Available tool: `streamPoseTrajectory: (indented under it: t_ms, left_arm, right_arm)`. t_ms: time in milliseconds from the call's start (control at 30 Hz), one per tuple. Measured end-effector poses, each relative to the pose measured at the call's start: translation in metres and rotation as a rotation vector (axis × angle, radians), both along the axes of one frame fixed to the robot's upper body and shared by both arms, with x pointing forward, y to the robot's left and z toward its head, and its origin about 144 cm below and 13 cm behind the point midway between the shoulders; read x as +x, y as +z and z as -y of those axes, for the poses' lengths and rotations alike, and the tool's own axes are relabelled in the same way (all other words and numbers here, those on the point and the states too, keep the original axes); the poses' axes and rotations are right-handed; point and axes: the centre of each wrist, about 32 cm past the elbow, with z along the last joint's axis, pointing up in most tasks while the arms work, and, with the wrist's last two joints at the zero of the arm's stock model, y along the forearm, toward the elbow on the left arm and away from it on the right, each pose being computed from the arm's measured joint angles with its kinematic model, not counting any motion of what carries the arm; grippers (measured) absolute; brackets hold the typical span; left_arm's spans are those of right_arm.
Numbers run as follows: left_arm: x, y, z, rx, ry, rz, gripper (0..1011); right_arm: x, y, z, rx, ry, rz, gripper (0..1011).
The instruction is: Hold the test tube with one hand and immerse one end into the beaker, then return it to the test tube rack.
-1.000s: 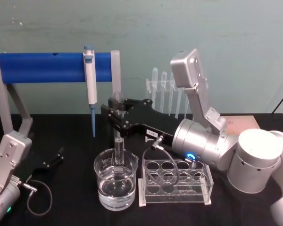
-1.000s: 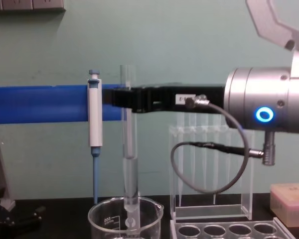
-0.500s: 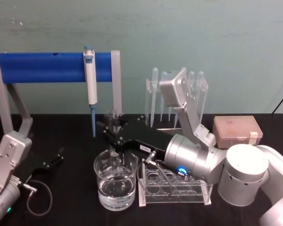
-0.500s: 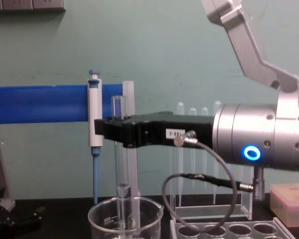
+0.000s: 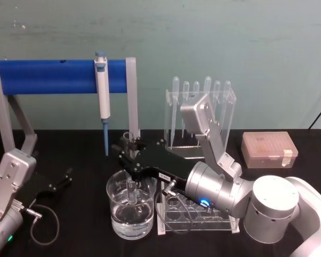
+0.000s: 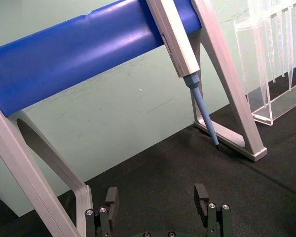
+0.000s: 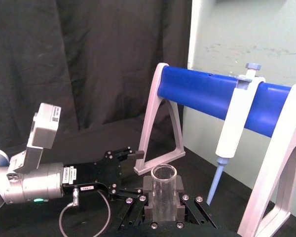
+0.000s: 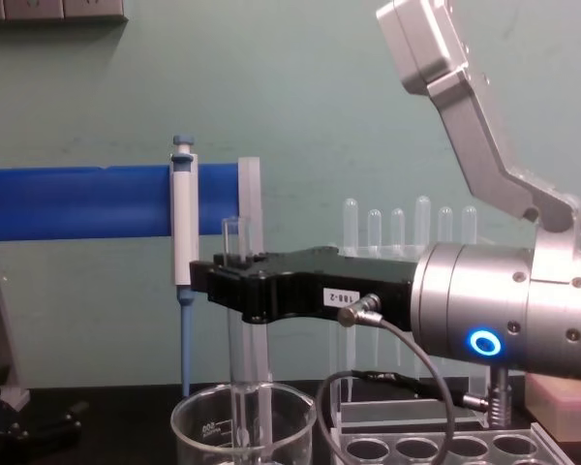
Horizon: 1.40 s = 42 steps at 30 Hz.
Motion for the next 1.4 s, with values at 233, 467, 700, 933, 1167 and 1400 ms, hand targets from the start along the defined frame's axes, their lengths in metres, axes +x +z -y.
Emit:
streamPoseTrajectory:
  t_ms: [233, 467, 700, 933, 1167, 1400]
  left_arm:
    - [0.000, 0.000, 0.000, 0.000, 0.000, 0.000, 1000]
    - [0.000, 0.000, 0.000, 0.000, 0.000, 0.000, 1000]
    - [0.000, 0.000, 0.000, 0.000, 0.000, 0.000, 1000]
    - [0.000, 0.000, 0.000, 0.000, 0.000, 0.000, 1000]
    - [0.000, 0.000, 0.000, 0.000, 0.000, 0.000, 1000]
    - [0.000, 0.000, 0.000, 0.000, 0.000, 0.000, 1000]
  right_arm:
    - [0.000, -0.006, 0.000, 0.011, 0.000, 0.000, 226]
    - [0.001, -0.011, -0.001, 0.017, 0.000, 0.000, 226]
    - [0.001, -0.016, -0.002, 0.013, -0.003, -0.007, 226]
    - [0.001, -0.022, -0.002, 0.010, -0.005, -0.014, 226]
    - [0.002, -0.027, -0.003, 0.010, -0.002, -0.021, 226]
    - [0.002, -0.031, -0.004, 0.009, -0.003, -0.029, 226]
